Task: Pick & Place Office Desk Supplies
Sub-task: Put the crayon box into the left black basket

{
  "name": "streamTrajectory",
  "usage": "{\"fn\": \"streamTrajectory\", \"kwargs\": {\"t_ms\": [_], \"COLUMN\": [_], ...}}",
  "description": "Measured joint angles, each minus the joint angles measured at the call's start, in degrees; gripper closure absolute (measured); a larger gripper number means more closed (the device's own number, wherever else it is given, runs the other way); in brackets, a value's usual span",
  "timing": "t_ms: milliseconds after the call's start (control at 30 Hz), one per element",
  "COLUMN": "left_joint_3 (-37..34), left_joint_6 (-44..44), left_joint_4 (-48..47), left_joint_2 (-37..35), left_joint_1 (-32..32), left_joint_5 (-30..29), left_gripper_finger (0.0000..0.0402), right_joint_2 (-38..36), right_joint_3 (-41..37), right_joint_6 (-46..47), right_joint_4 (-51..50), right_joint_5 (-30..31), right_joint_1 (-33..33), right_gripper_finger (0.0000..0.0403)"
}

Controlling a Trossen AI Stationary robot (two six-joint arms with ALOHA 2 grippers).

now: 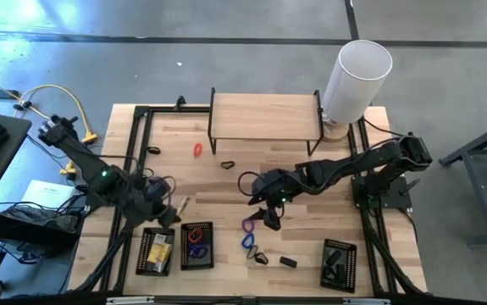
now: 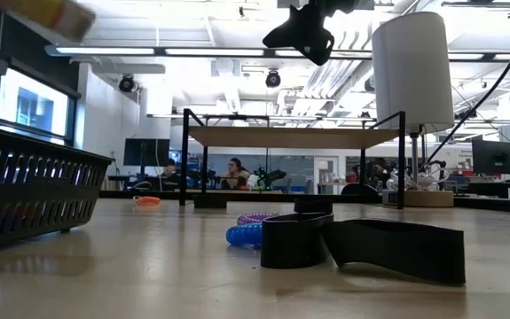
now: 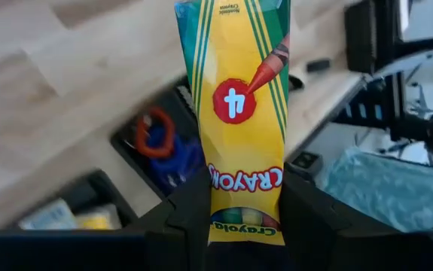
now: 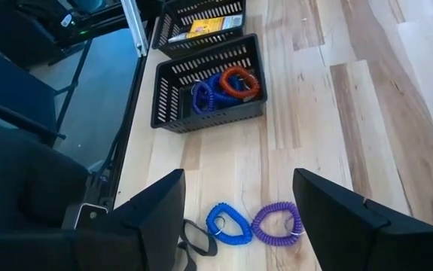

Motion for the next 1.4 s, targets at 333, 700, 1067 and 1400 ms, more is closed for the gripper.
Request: {"fn": "streamTrajectory", "kwargs": {"t_ms": [333, 700, 1067, 1400], "left_joint_3": [11.43, 13.69, 13.63, 13.61], "left_joint_6": [-19.14, -41.18, -37.2, -35.37], "left_joint_4": [-15.37, -16.59, -15.53, -15.0], "left_joint_2": [14.06, 24.19, 33.92, 39.32], "left_joint_1": [-9.47, -20.85, -20.66, -19.38], "left_joint_5": [8.12, 9.55, 11.5, 20.84], "left_gripper_finger": [0.0276, 0.0276, 0.0276, 0.0276], "right_joint_2": [0.0, 0.0, 0.0, 0.0], "right_joint_3": [0.0, 0.0, 0.0, 0.0], "right_joint_6": [-0.82, -0.82, -0.59, 2.15], "right_joint_4": [-0.02, -0.02, 0.63, 2.16], "right_joint_5": [0.19, 3.21, 6.59, 6.88], "right_joint_1": [2.38, 5.24, 7.99, 10.04], "right_gripper_finger": [0.0168, 0.0168, 0.0168, 0.0168]}}
